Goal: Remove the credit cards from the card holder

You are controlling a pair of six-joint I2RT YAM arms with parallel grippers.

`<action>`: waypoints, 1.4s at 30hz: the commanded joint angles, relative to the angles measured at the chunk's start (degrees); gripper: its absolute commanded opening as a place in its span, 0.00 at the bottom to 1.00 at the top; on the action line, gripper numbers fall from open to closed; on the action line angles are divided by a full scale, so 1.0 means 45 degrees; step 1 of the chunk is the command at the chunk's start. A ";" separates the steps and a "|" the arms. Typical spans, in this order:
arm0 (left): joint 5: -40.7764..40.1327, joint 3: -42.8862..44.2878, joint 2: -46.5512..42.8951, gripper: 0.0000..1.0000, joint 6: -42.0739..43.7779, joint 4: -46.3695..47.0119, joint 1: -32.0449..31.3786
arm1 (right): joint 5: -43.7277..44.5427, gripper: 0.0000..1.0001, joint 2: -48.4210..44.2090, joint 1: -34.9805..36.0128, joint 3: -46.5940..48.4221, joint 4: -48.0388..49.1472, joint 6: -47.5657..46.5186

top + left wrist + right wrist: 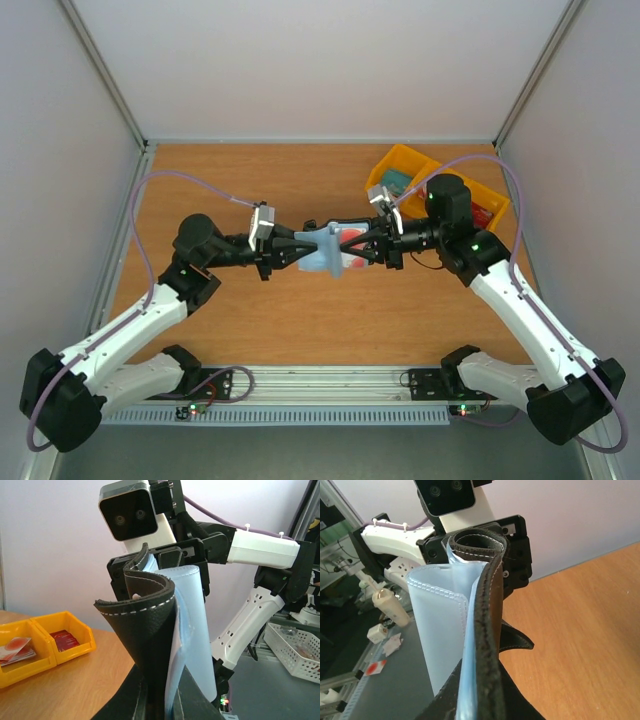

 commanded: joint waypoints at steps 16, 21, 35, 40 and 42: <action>-0.2515 -0.0778 0.0003 0.97 0.0963 -0.0400 -0.0407 | 0.7734 0.01 0.0290 0.1672 0.0801 -0.0795 0.1883; -0.4136 -0.0617 0.0253 0.99 0.0650 -0.0693 -0.0565 | 0.8913 0.01 0.0974 0.3116 0.1283 -0.1176 0.1403; -0.4507 -0.0885 -0.0257 0.08 -0.0071 -0.1442 -0.0249 | 0.7019 0.04 -0.0031 0.2466 0.1520 -0.3473 -0.0894; -0.3899 -0.0846 -0.0270 0.00 -0.0166 -0.1232 -0.0162 | 0.6121 0.19 -0.0066 0.2210 0.1477 -0.3907 -0.1228; -0.3459 -0.0844 -0.0306 0.00 -0.0111 -0.1078 -0.0140 | 0.5928 0.22 -0.0057 0.2023 0.1280 -0.3753 -0.1079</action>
